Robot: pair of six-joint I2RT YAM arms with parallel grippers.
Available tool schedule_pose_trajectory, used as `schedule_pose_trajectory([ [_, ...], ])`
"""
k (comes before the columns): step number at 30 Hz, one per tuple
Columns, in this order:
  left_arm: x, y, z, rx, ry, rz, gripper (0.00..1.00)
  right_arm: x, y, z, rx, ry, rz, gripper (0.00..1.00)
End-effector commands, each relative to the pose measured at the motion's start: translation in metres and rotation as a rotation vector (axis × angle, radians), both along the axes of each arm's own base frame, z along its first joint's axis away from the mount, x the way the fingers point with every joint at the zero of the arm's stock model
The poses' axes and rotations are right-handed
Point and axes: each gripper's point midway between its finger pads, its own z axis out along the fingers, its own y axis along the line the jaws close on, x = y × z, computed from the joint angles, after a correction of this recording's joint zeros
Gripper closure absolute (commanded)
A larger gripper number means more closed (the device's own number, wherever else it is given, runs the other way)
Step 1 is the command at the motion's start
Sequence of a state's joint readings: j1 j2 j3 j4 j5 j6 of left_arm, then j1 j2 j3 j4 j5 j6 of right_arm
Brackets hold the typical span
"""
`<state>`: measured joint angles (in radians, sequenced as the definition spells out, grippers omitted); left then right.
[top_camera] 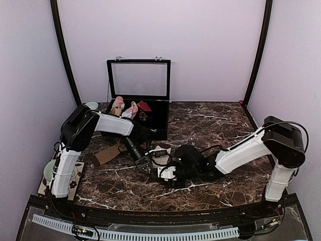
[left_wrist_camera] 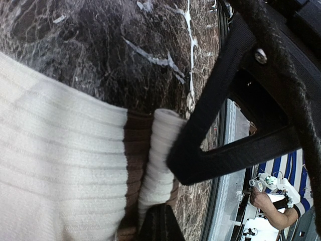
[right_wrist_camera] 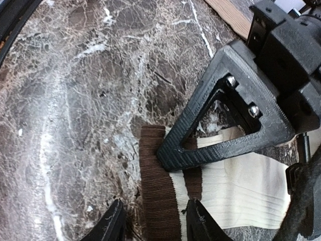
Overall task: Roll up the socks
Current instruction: Roll the sock at the center of the board.
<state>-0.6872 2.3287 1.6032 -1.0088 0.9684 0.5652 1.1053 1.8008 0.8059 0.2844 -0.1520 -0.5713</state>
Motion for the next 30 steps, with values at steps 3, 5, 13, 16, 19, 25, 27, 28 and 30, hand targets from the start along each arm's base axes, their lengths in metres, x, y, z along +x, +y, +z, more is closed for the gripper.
schedule_pose_trajectory([
  [3, 0.003, 0.027, -0.042, 0.154, -0.086, -0.063, 0.98, 0.013, 0.000, -0.014, -0.024, 0.013, -0.045, 0.63],
  [5, 0.005, 0.026, -0.040, 0.147, -0.097, -0.059, 0.97, 0.011, -0.003, -0.020, -0.036, 0.029, -0.046, 0.68],
  [13, 0.020, 0.022, -0.014, 0.091, -0.156, -0.023, 0.85, 0.006, -0.014, -0.039, -0.070, 0.106, -0.092, 1.00],
  [16, 0.027, 0.029, 0.001, 0.079, -0.231, -0.011, 0.73, 0.007, -0.017, -0.041, -0.067, 0.156, -0.122, 1.00],
  [19, 0.034, 0.041, 0.016, 0.082, -0.367, -0.001, 0.61, 0.004, -0.017, -0.034, -0.034, 0.273, -0.155, 1.00],
  [25, 0.031, 0.053, 0.049, -0.022, -0.543, 0.046, 0.53, -0.006, -0.025, -0.040, -0.046, 0.527, -0.210, 1.00],
  [27, 0.026, 0.054, 0.057, -0.074, -0.586, 0.047, 0.53, -0.006, -0.027, -0.051, -0.091, 0.618, -0.272, 1.00],
  [28, 0.023, 0.054, 0.060, -0.098, -0.596, 0.047, 0.53, -0.005, -0.027, -0.056, -0.114, 0.663, -0.300, 1.00],
  [30, 0.017, 0.051, 0.065, -0.143, -0.591, 0.042, 0.53, -0.003, -0.026, -0.064, -0.151, 0.756, -0.350, 1.00],
])
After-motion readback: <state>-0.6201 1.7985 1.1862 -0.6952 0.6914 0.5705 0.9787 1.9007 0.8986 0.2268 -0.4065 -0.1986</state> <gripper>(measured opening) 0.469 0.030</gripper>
